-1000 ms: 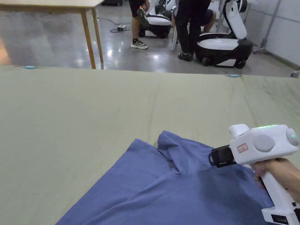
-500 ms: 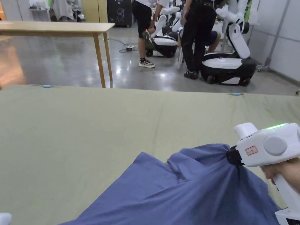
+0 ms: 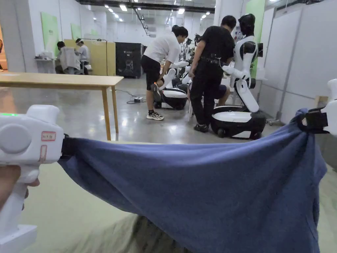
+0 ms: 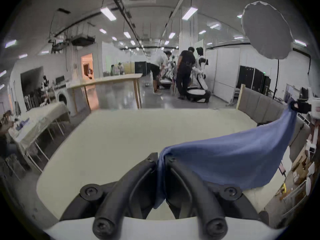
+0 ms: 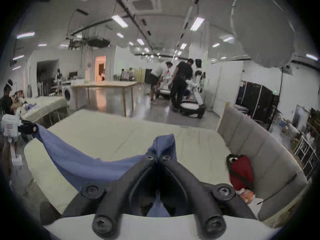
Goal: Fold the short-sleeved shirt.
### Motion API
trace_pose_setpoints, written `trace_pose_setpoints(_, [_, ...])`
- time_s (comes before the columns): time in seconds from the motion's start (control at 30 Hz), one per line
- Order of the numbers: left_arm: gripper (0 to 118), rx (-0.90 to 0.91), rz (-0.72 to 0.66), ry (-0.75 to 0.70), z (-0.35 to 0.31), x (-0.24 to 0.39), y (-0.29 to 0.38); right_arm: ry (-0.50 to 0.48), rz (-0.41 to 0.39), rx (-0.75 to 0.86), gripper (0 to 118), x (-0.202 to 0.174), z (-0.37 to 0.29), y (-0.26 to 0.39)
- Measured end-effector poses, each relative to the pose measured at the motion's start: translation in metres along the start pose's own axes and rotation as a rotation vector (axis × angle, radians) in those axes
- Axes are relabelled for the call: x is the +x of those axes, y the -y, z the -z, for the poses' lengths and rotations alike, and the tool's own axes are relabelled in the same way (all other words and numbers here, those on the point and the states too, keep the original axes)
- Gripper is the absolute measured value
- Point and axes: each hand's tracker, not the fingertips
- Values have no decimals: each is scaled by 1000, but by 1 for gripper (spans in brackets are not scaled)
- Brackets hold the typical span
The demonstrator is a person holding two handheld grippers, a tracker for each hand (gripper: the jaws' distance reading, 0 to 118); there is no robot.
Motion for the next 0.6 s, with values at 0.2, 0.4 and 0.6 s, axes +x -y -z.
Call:
trace_pose_setpoints(0.2, [6, 23, 11, -42, 8, 4, -58, 14, 60, 66, 3, 12, -15, -13])
trace_pose_setpoints(0.4, [6, 43, 11, -95, 16, 0, -82, 15, 86, 93, 2, 0, 4, -20])
trace_pose_setpoints(0.6, [6, 42, 27, -144, 40, 0, -109, 8, 72, 93, 2, -7, 40, -47])
